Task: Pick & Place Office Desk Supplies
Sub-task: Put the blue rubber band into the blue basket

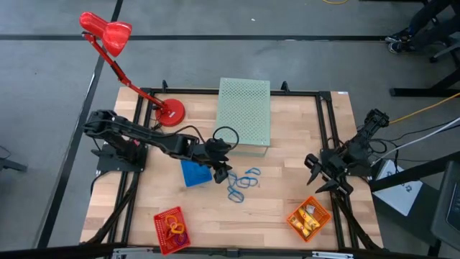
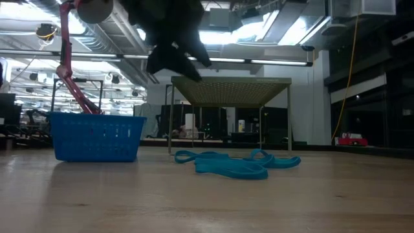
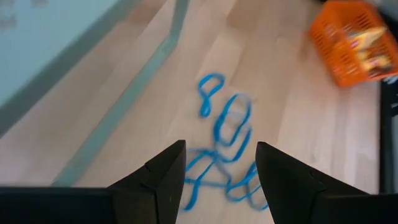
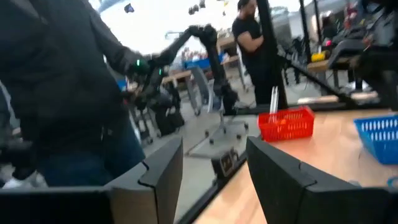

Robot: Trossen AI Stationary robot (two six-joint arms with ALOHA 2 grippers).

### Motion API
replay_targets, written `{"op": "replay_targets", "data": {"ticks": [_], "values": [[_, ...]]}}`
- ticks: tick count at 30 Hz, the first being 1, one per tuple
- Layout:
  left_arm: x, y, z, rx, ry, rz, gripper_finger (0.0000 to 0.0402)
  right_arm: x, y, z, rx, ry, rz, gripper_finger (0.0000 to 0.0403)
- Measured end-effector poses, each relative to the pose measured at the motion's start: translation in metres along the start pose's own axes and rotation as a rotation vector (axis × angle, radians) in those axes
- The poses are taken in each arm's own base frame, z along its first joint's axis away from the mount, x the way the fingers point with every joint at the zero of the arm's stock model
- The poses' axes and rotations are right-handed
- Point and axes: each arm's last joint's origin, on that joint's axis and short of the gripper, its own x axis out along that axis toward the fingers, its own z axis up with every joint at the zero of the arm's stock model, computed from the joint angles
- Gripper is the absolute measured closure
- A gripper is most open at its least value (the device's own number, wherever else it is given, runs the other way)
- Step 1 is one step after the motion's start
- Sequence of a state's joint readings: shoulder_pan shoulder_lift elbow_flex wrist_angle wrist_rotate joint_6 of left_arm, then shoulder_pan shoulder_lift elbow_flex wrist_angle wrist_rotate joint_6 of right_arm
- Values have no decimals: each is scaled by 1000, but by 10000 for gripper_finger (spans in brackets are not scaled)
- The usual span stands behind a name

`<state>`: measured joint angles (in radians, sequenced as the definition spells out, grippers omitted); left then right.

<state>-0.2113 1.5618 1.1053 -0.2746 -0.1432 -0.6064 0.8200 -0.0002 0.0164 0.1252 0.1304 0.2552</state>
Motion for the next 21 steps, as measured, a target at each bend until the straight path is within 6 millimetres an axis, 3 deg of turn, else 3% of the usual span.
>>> {"op": "replay_targets", "data": {"ticks": [15, 21], "values": [[52, 6, -31, -2, 161, 65, 213, 0, -1, -4, -79, 45, -2, 224], [56, 3, -34, -4, 183, 36, 213, 0, -1, -4, -79, 45, -2, 224]]}}
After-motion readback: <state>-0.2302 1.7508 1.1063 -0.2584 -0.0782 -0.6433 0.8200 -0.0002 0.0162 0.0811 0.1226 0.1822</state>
